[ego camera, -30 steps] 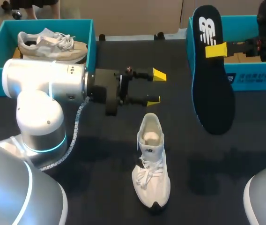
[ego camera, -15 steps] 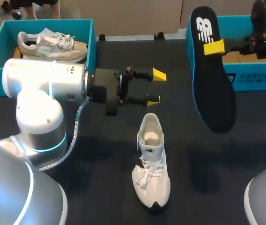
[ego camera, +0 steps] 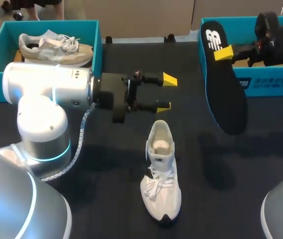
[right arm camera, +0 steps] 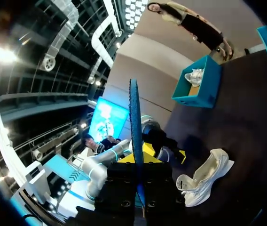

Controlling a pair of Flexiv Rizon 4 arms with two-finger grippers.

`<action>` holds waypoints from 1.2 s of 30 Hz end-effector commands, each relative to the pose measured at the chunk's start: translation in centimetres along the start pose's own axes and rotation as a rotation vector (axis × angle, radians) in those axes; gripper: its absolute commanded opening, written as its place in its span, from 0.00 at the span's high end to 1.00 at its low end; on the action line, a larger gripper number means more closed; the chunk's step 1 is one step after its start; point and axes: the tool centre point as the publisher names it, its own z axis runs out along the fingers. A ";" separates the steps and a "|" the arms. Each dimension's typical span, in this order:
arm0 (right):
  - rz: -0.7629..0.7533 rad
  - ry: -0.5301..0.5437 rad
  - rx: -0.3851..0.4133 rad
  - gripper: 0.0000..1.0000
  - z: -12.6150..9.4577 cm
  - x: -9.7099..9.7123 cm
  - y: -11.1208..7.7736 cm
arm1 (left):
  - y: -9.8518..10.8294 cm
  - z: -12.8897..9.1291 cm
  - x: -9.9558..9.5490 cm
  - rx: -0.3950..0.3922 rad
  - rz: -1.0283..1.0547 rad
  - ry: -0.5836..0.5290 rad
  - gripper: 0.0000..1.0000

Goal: Take the shoe out of the shoebox, open the shoe tongue, remove and reinsert the insole, then place the shoe into the shoebox

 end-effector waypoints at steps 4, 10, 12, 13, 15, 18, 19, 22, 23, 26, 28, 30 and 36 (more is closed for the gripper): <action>0.037 -0.012 0.009 1.00 0.2 -0.9 0.7 | -0.1 0.1 0.1 -0.003 0.001 -0.001 0.00; 0.318 -0.043 -0.037 1.00 0.2 -7.1 1.4 | -0.1 0.1 0.1 -0.003 0.001 -0.001 0.00; 0.335 -0.026 -0.061 1.00 0.5 -8.0 1.5 | -0.1 0.1 0.1 -0.003 0.001 -0.001 0.00; 0.335 -0.026 -0.061 1.00 0.5 -8.0 1.5 | -0.1 0.1 0.1 -0.003 0.001 -0.001 0.00; 0.335 -0.026 -0.061 1.00 0.5 -8.0 1.5 | -0.1 0.1 0.1 -0.003 0.001 -0.001 0.00; 0.335 -0.026 -0.061 1.00 0.5 -8.0 1.5 | -0.1 0.1 0.1 -0.003 0.001 -0.001 0.00; 0.335 -0.026 -0.061 1.00 0.5 -8.0 1.5 | -0.1 0.1 0.1 -0.003 0.001 -0.001 0.00; 0.335 -0.026 -0.061 1.00 0.5 -8.0 1.5 | -0.1 0.1 0.1 -0.003 0.001 -0.001 0.00; 0.335 -0.026 -0.061 1.00 0.5 -8.0 1.5 | -0.1 0.1 0.1 -0.003 0.001 -0.001 0.00; 0.362 -0.024 -0.082 1.00 0.7 -8.6 1.8 | -0.1 0.1 0.1 -0.003 0.001 -0.001 0.00; 0.409 -0.022 -0.095 1.00 1.3 -9.6 2.2 | 0.0 0.7 0.2 -0.003 -0.013 -0.006 0.00; 0.416 -0.003 -0.130 1.00 1.7 -10.3 2.7 | 0.1 1.1 0.2 -0.011 -0.016 -0.007 0.00; 0.443 0.022 -0.180 1.00 2.6 -11.9 3.3 | 0.8 1.9 0.2 -0.055 -0.058 -0.040 0.00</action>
